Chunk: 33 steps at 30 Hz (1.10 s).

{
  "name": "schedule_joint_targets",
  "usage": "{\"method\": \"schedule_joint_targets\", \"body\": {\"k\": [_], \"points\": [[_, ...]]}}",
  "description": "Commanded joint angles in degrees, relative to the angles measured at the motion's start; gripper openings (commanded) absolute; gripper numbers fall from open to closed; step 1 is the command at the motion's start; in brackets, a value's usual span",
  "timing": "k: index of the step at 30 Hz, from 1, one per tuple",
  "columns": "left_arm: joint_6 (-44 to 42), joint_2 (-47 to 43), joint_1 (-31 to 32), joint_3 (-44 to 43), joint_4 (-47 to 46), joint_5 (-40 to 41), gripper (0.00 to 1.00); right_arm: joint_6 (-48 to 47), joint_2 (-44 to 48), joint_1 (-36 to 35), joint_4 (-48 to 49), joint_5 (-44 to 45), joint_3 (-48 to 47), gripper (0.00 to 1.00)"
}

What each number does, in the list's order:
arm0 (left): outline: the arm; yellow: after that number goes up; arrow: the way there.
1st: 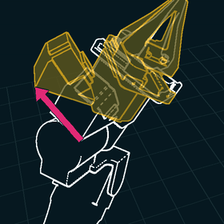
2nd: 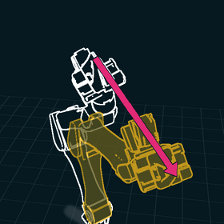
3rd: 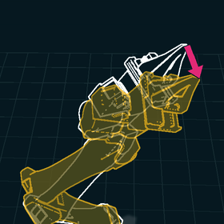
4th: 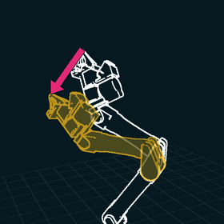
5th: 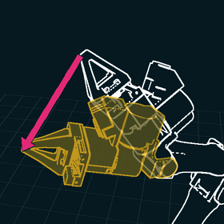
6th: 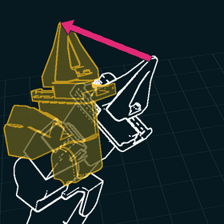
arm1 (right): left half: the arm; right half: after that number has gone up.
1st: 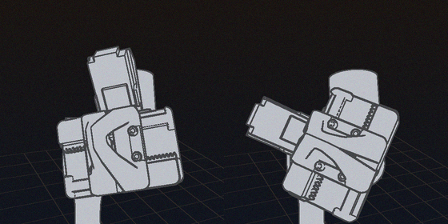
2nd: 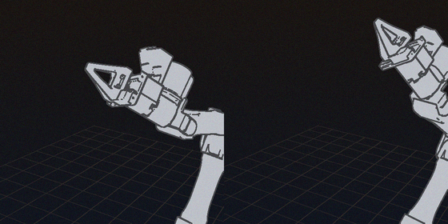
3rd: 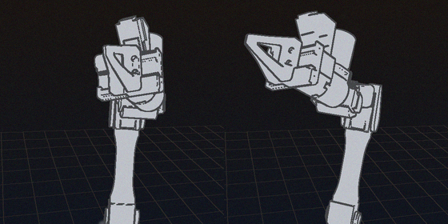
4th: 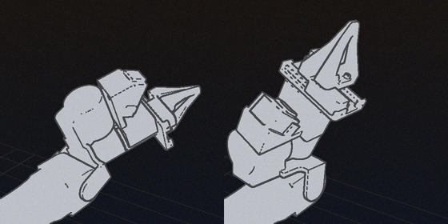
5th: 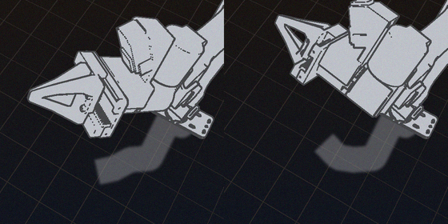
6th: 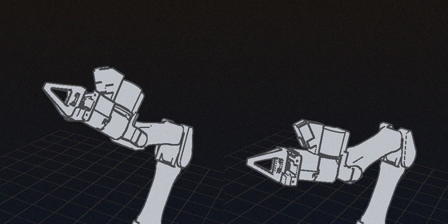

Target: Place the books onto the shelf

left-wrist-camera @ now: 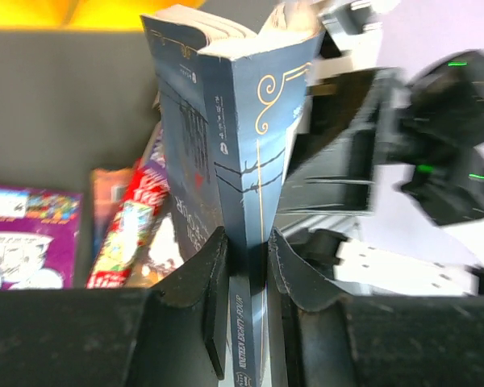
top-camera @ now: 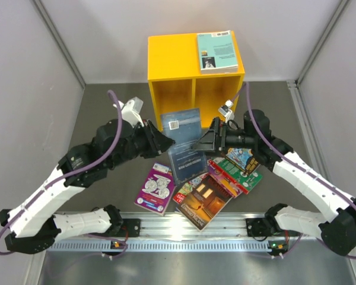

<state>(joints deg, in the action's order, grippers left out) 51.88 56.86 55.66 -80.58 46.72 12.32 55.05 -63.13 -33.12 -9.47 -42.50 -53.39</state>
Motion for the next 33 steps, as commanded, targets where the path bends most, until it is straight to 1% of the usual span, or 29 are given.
{"method": "schedule_joint_targets", "body": {"k": [1, 6, 8, 11, 12, 13, 15, 16, 18, 20, 21, 22, 24, 26, 30, 32, 33], "points": [[-0.38, -1.05, 0.06, -6.78, -10.06, -3.34, 0.0, -0.91, -0.32, -1.85, 2.7, 0.67, -1.81, 1.0], [0.15, -1.49, 0.06, -7.14, -13.32, -3.79, 0.0, 1.19, -1.03, -3.35, 5.69, 0.4, -1.72, 1.0], [0.24, -2.37, 0.06, -6.53, -14.28, -3.09, 0.0, 2.86, -1.03, -3.53, 9.03, -0.74, -1.29, 1.0], [0.51, -3.6, 0.06, -5.91, -15.78, -2.3, 0.0, 8.92, -0.85, -3.7, 19.91, -3.28, 0.64, 1.0], [0.68, -3.77, 0.06, -6.0, -15.78, -1.95, 0.0, 13.03, -0.76, -3.7, 23.07, -3.99, 1.87, 1.0], [0.77, -4.21, 0.06, -6.0, -15.87, -1.77, 0.0, 15.16, -0.68, -3.79, 29.88, -4.78, 2.58, 1.0], [1.29, -4.65, 0.06, -5.91, -16.39, -1.25, 0.0, 20.51, -0.59, -4.05, 35.73, -5.22, 4.42, 1.0], [1.47, -5.09, 0.06, -5.91, -17.09, -1.24, 0.0, 21.5, -0.59, -4.05, 39.58, -5.75, 4.69, 1.0], [1.91, -5.36, 0.06, -6.35, -17.89, -1.24, 0.0, 20.38, 0.11, -4.14, 39.01, -6.01, 4.78, 1.0], [2.09, -5.44, 0.06, -7.57, -18.42, -1.24, 0.0, 17.04, 0.99, -4.14, 32.35, -5.58, 4.43, 1.0], [2.26, -5.27, 0.06, -8.27, -18.59, -1.33, 0.0, 14.33, 1.69, -4.14, 30.33, -5.4, 4.43, 1.0], [2.35, -4.92, 0.06, -9.41, -18.51, -1.42, 0.0, 13.78, 2.05, -4.14, 28.57, -5.23, 4.78, 1.0], [2.35, -4.57, 0.06, -10.65, -18.42, -1.68, 0.0, 13.94, 2.49, -4.14, 28.63, -5.05, 5.92, 1.0], [2.61, -3.51, 0.06, -12.67, -18.24, -2.21, 0.0, 15.26, 2.75, -4.14, 31.61, -4.7, 6.8, 1.0], [2.97, -1.58, 0.06, -16.62, -17.46, -3.26, 0.0, 21.83, 2.23, -4.14, 40.92, -4.43, 9.26, 1.0], [3.05, 0.09, 0.06, -19.79, -16.58, -4.22, 0.0, 25.0, 1.61, -4.05, 48.91, -4.08, 10.31, 1.0], [3.14, 0.61, 0.06, -20.67, -16.22, -4.58, 0.0, 28.76, 0.74, -4.23, 52.07, -3.82, 11.45, 1.0]]}}
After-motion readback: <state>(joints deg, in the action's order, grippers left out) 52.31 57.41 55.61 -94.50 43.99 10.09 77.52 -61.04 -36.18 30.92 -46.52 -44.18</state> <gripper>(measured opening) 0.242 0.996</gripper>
